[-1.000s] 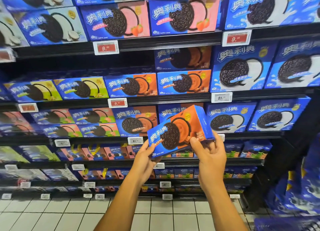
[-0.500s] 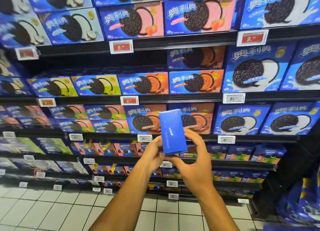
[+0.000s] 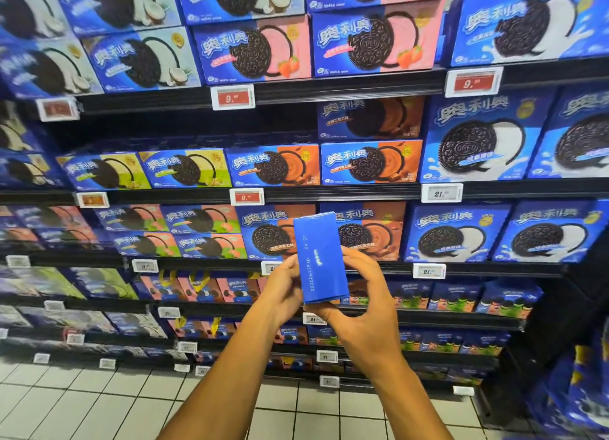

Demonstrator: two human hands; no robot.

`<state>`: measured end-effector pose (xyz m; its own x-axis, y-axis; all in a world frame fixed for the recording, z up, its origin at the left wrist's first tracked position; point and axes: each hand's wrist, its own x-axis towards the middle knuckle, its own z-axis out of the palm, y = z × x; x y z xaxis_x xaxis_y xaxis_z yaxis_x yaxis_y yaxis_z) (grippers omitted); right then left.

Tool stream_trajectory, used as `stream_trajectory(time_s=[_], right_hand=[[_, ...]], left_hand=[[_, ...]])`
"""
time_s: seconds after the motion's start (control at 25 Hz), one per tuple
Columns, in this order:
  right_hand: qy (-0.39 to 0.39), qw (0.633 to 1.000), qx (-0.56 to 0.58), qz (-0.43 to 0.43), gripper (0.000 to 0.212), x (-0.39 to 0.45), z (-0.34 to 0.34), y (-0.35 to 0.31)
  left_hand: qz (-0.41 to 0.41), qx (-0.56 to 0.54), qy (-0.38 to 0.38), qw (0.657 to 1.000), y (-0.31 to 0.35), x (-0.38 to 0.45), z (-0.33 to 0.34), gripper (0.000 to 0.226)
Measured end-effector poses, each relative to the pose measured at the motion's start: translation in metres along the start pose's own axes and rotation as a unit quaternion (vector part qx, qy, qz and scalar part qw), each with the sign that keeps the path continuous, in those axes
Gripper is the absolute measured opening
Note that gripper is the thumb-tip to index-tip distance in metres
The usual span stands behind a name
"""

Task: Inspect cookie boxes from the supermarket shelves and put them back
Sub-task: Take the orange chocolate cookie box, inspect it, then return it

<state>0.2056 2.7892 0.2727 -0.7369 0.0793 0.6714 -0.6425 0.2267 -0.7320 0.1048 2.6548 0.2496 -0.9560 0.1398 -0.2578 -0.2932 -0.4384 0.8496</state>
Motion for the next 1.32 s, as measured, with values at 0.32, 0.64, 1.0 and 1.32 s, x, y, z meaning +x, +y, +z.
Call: stream_trajectory(time_s=[0.32,0.64,1.0,1.32], right_hand=[[0.005,0.997,-0.043,0.058,0.074,0.048,-0.022,-0.008],[-0.018,0.989,-0.028,0.144,0.04,0.099,-0.06,0.0],[0.229,0.944,0.163,0.172,0.024,0.063,-0.057,0.002],[0.247,0.934,0.183,0.18,0.03,0.049,-0.047,-0.008]], left_hand=[[-0.055,0.017,-0.045,0.997,-0.028,-0.019,-0.005,0.025],[-0.031,0.212,-0.074,0.974,-0.008,-0.049,-0.007,0.031],[0.13,0.254,0.005,0.958,0.017,-0.079,-0.01,0.069],[0.209,0.235,0.075,0.946,0.017,-0.084,-0.001,0.069]])
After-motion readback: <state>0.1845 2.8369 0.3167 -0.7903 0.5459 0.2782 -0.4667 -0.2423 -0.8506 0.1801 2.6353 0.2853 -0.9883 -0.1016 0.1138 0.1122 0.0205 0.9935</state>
